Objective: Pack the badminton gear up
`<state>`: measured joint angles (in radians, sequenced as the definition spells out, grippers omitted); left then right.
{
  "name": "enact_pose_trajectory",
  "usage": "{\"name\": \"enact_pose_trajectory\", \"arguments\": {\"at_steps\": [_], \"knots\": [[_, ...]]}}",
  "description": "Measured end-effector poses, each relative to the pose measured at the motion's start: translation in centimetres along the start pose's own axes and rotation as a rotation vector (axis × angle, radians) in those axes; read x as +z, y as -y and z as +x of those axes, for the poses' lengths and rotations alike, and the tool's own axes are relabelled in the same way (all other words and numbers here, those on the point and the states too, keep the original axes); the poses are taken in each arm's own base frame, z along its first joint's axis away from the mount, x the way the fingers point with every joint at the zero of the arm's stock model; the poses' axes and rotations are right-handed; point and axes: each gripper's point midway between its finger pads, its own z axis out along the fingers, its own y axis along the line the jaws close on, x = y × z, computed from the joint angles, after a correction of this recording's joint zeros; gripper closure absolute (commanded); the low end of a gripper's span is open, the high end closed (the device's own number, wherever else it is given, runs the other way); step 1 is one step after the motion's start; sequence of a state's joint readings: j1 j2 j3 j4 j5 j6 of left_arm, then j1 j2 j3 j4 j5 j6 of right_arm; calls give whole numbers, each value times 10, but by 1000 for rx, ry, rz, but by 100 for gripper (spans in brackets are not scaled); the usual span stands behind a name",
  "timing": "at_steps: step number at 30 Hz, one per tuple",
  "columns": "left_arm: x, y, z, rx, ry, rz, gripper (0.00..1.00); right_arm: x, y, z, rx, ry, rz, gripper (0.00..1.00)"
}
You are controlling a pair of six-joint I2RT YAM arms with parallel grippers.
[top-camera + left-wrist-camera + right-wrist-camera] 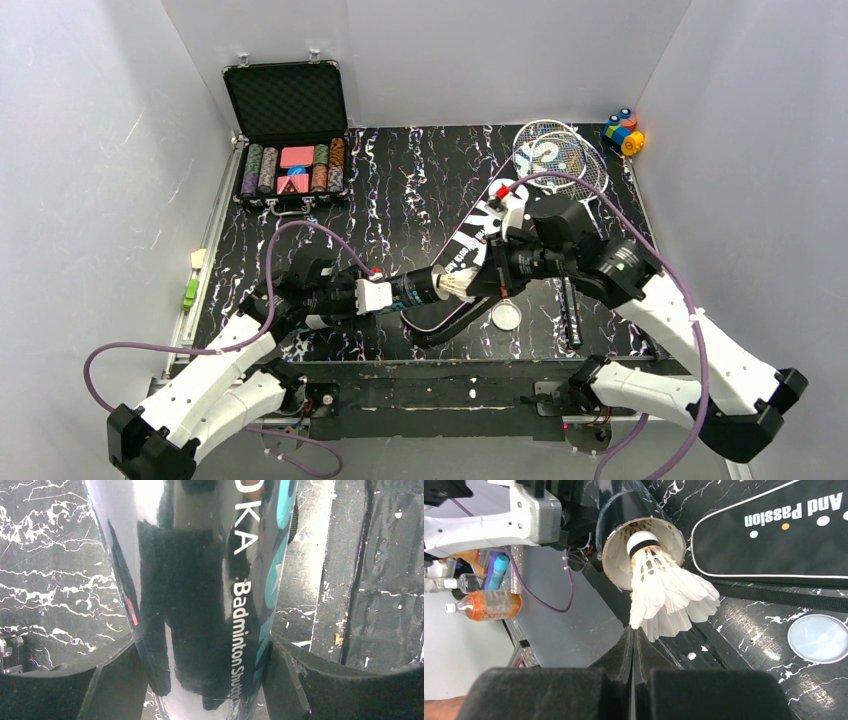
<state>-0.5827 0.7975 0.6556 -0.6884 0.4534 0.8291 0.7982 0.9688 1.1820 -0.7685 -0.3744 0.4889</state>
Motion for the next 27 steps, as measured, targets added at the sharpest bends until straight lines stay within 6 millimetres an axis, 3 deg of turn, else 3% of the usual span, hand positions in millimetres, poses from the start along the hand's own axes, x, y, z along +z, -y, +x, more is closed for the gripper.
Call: {"name": "enact_pose_trajectory", "arguments": {"at_steps": [8, 15, 21, 27], "knots": [[-1, 4, 3, 9, -14, 17, 94, 26, 5, 14, -6, -131, 17, 99], [-1, 8, 5, 29, -18, 38, 94, 29, -5, 6, -34, -143, -6, 99], [-2, 8, 2, 37, -12, 41, 94, 43, -17, 6, -52, -160, -53, 99], [-1, 9, 2, 38, -9, 45, 94, 50, -25, 9, -35, -161, -83, 64]]}}
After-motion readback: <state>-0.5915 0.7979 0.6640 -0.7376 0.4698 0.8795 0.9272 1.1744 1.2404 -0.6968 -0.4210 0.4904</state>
